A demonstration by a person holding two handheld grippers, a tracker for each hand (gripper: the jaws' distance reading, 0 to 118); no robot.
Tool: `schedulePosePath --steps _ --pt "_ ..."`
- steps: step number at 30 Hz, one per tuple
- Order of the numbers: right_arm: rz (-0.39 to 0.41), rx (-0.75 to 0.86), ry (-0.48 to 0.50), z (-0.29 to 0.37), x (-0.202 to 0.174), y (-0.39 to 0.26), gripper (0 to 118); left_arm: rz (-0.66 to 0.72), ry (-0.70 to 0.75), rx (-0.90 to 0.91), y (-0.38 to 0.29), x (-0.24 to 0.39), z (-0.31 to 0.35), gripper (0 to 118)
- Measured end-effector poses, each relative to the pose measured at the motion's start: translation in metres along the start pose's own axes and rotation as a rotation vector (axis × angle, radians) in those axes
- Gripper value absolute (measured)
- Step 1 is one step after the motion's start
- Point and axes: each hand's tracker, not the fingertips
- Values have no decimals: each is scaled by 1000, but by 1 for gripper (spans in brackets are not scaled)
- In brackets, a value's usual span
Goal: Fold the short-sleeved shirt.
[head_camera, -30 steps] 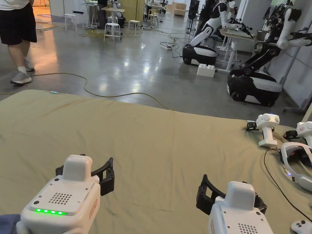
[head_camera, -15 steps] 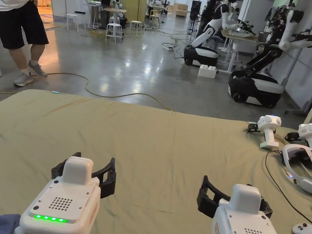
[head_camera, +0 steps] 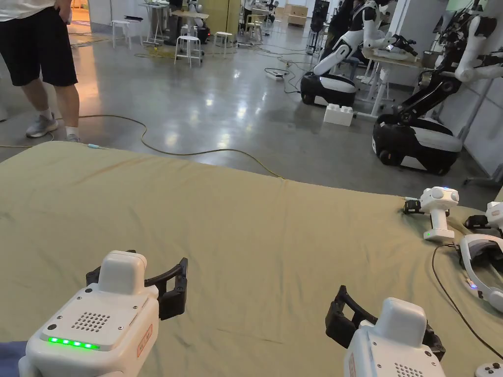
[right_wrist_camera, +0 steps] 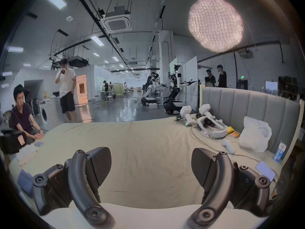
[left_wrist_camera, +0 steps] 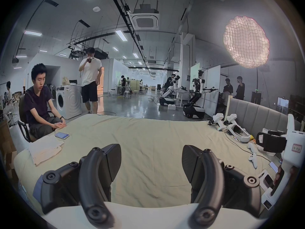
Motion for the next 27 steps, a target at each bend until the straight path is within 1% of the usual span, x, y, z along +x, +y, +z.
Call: schedulePosePath --steps 2,5,9,13,18,24,27 --pt "-49 -18 28 -2 2 3 102 -5 14 -2 0 0 0 82" --pt "-66 -43 32 -4 1 7 102 -7 10 -9 0 0 -1 82" --pt "-64 -62 -35 -3 -8 13 102 -14 18 -4 0 3 0 82" --pt "-49 -90 -79 -5 -14 18 102 -19 18 12 -1 5 1 82" --pt "-62 -124 -68 -9 -12 19 102 49 5 5 -1 -1 -1 82" --pt "-80 -139 -51 -10 -7 19 102 94 35 -2 -5 -10 -6 84" --pt "-62 -131 -57 -10 -7 19 102 76 -25 3 -11 -14 -7 84"
